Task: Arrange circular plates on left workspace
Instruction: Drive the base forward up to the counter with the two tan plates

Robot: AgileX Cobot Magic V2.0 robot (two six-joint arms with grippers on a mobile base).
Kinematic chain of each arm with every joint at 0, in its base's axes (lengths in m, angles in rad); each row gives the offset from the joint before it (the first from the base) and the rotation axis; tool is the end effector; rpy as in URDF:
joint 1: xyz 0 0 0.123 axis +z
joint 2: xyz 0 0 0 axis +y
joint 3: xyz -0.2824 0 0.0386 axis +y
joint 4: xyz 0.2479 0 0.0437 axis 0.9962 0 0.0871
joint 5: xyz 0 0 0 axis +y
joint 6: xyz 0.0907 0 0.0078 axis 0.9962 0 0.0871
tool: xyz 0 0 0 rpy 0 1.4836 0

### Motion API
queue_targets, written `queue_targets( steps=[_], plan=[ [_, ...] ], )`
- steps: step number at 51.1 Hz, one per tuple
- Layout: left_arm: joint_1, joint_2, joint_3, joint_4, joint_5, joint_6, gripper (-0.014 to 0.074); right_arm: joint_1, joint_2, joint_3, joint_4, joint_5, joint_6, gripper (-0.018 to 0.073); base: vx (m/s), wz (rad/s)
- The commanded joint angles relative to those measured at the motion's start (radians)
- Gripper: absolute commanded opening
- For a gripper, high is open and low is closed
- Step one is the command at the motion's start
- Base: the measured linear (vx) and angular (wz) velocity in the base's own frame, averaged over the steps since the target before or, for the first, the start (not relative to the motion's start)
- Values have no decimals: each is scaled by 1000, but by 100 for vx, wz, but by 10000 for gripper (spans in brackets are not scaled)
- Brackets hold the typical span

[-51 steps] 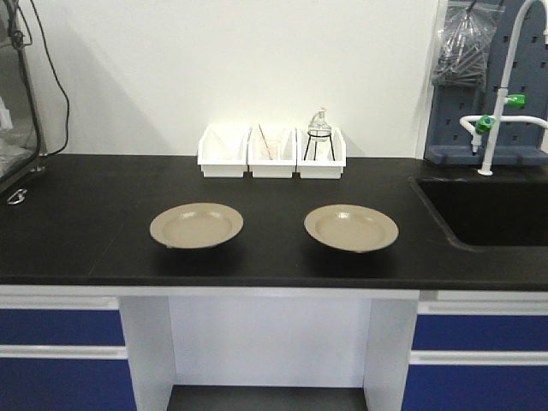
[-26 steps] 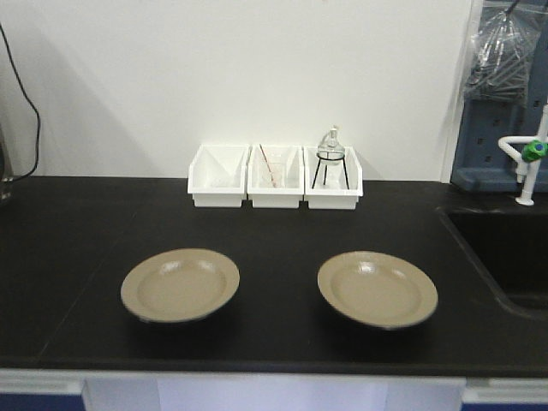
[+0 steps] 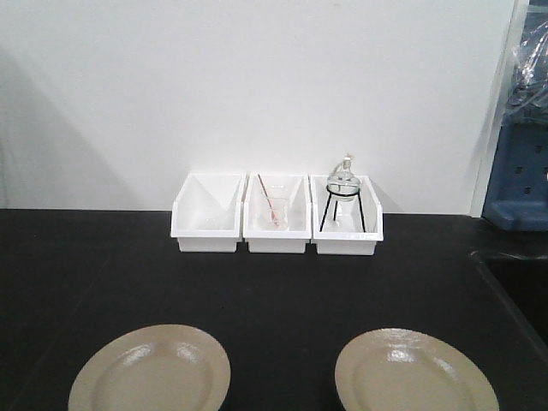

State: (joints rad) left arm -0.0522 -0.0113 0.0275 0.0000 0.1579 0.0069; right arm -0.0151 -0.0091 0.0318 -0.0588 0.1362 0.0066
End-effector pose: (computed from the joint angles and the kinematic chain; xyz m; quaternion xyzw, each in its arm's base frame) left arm 0.0564 -0.0029 0.1901 0.0218 0.7368 -0.0153 0.6756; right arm 0.0569 -0.0016 0.1905 -0.0107 0.7318 -0.0257 0.6809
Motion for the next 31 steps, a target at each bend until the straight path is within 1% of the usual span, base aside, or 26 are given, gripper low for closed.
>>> queue_targets(
  steps=[1,17,31],
  plan=[
    [-4,-15,20,-12,-83,-7,0,-6,-14,18,-2,-77,-7,-2,38,-3],
    [-4,-15,20,-12,-83,-7,0,-6,-14,18,-2,-77,-7,-2,33,-3],
    [-4,-15,20,-12,-83,-7,0,-6,-14,18,-2,-77,-7,-2,18,0]
  ],
)
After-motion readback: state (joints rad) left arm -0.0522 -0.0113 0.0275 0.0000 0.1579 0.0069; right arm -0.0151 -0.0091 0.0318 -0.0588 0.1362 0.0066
